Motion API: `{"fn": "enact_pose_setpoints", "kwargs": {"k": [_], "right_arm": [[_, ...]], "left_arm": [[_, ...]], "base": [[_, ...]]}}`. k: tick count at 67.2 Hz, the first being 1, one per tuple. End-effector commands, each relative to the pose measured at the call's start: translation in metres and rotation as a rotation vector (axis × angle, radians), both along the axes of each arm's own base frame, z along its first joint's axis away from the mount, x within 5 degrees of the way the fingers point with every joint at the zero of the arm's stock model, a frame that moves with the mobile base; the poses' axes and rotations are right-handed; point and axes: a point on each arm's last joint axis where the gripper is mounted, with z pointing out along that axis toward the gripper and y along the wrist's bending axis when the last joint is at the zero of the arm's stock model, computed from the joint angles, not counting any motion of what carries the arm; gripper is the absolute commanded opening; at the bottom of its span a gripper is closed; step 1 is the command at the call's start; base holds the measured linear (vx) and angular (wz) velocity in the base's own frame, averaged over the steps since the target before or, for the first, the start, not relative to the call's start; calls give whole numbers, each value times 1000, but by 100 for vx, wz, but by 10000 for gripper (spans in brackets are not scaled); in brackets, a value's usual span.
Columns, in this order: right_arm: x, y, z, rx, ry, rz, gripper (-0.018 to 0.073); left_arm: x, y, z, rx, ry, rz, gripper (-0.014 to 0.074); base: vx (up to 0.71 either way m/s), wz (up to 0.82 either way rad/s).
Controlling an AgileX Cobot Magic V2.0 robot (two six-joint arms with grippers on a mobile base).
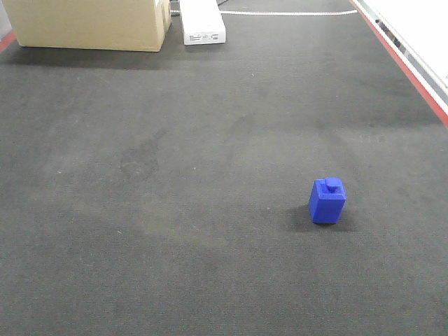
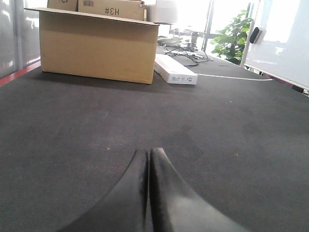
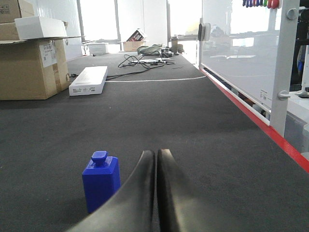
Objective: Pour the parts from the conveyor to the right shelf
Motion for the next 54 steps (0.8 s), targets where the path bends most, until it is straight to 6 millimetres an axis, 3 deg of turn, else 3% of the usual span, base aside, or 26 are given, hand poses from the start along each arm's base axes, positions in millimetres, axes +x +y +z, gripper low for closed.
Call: {"fn": "enact_pose_setpoints", "kwargs": {"k": [1, 11, 28, 35, 45, 54], "right_arm": [[0, 0, 1, -8, -62, 1, -8], [-1, 0, 2, -19, -76, 1, -8], [-5, 1, 24, -50, -265, 2, -8], [-8, 1, 39, -44, -260, 0, -8], [-11, 0, 75, -54, -206, -6, -8], [0, 0, 100, -53, -108, -8, -8]], "left_arm": [[0, 0, 0, -16, -61, -6, -6], [0, 0, 0, -16, -61, -6, -6], [0, 0, 0, -16, -61, -6, -6], [0, 0, 0, -16, -61, -6, -6], [0, 0, 0, -16, -61, -6, -6], [0, 0, 0, -16, -61, -6, -6]], "base": [[0, 0], [0, 0], [0, 0], [0, 0], [0, 0], [0, 0]]}}
